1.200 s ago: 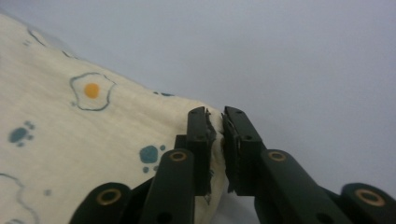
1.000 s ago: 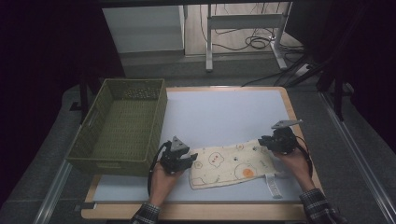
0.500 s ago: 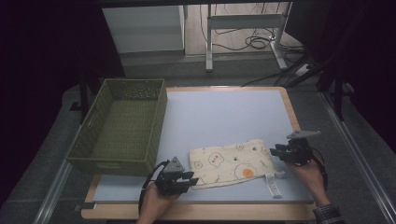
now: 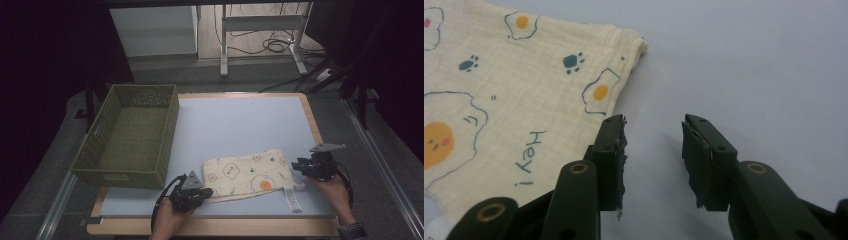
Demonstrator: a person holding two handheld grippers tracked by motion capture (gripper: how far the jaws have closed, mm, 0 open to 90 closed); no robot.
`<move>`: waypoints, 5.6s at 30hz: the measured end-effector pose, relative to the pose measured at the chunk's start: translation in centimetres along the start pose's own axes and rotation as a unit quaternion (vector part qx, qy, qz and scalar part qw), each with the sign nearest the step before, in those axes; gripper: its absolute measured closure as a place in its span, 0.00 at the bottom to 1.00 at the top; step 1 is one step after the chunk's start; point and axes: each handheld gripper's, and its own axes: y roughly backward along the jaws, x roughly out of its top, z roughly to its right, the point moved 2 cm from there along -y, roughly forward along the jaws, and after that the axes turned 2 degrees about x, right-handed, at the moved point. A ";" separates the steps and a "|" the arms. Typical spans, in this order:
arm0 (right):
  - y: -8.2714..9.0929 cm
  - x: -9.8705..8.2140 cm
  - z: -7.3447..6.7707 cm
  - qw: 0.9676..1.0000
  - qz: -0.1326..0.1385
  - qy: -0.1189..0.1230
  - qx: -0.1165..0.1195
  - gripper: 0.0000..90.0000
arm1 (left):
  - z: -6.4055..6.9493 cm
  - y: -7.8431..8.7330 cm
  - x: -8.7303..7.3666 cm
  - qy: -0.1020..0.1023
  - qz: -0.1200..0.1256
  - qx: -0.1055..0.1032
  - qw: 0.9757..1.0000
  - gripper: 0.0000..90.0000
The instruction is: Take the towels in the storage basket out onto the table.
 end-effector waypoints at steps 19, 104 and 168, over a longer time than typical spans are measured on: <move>0.8 0.1 0.0 1.000 0.004 0.002 -0.002 0.67 | -3.2 -1.0 0.9 0.048 0.030 0.059 0.997 0.56; -7.8 3.3 -22.6 0.961 -0.033 0.167 0.217 0.67 | -9.6 -6.0 2.7 0.085 0.014 0.128 0.988 0.41; -6.2 4.4 -21.8 0.967 0.010 0.141 0.210 0.94 | -6.5 -6.6 8.0 0.030 0.062 0.095 0.993 0.96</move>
